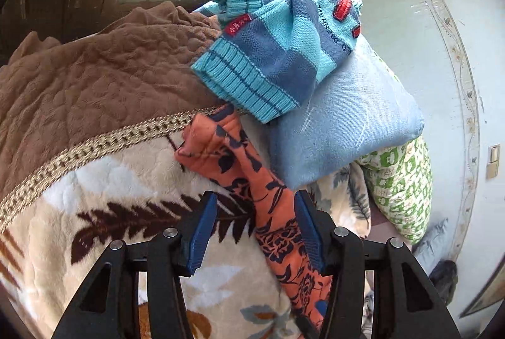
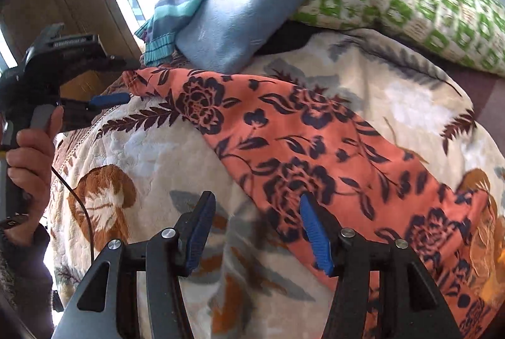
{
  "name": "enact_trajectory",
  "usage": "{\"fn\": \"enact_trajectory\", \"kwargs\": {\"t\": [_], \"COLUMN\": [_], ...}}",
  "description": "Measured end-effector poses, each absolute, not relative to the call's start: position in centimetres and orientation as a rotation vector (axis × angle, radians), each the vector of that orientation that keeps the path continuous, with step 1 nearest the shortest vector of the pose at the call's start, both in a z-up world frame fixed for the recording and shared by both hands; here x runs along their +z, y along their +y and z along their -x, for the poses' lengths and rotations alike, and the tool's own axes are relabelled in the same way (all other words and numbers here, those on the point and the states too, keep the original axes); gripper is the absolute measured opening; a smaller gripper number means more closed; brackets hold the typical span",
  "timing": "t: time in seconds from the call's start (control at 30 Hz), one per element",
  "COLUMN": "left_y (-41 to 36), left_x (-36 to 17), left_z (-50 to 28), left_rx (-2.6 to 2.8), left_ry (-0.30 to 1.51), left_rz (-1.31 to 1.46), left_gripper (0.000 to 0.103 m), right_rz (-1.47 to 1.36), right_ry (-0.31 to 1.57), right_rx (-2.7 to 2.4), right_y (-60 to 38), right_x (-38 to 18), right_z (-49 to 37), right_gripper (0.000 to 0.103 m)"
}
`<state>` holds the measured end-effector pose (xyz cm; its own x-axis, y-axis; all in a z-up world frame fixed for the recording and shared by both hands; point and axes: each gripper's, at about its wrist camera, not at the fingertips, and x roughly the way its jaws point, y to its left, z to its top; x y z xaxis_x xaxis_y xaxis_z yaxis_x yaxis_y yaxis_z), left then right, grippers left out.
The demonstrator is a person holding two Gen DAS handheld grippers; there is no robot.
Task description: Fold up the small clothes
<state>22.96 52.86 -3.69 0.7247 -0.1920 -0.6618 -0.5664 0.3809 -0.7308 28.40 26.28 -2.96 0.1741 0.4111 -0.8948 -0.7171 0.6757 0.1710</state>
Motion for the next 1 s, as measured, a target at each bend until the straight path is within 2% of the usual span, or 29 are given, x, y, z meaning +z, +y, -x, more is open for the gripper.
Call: {"fn": "enact_trajectory", "kwargs": {"t": [0.1,0.23,0.3,0.33,0.37,0.4,0.43,0.6,0.7,0.87,1.0], "left_y": [53.9,53.8,54.1,54.1,54.0,53.8,53.5,50.0,45.3,34.7,23.7], "left_x": [-5.4,-8.8,-9.3,-9.0,-8.6,-8.2,-7.7,-2.5,1.7,7.6,9.6], "left_z": [-24.5,-27.2,-27.8,-28.0,-28.3,-28.6,-28.9,-27.5,-26.7,-26.3,-28.6], "left_rx": [0.208,0.229,0.235,0.246,0.261,0.275,0.287,0.282,0.231,0.081,-0.066], "left_ry": [0.780,0.892,0.862,0.853,0.855,0.863,0.867,0.761,0.713,0.706,0.776], "left_rz": [1.234,1.234,1.255,1.240,1.208,1.176,1.150,1.074,0.993,0.830,0.691], "left_gripper": [0.054,0.055,0.053,0.045,0.021,0.014,0.013,0.010,0.010,0.011,0.011], "right_rz": [0.422,0.535,0.553,0.553,0.553,0.550,0.539,0.303,0.187,-0.047,-0.299], "right_ry": [1.103,1.091,1.061,1.043,1.031,1.028,1.027,0.991,0.986,1.016,1.095], "right_rx": [0.793,0.726,0.714,0.718,0.724,0.740,0.750,0.791,0.802,0.761,0.657], "right_y": [28.8,30.2,30.2,30.1,30.0,29.9,29.7,25.2,21.5,12.2,3.1], "right_x": [-4.2,-6.1,-6.4,-6.4,-6.3,-6.2,-6.0,-1.8,0.6,2.4,0.8], "right_z": [-28.4,-28.7,-28.9,-29.0,-29.1,-29.2,-29.3,-29.2,-28.3,-26.3,-24.5], "right_gripper": [0.057,0.057,0.055,0.054,0.051,0.028,0.012,0.011,0.011,0.011,0.011]}}
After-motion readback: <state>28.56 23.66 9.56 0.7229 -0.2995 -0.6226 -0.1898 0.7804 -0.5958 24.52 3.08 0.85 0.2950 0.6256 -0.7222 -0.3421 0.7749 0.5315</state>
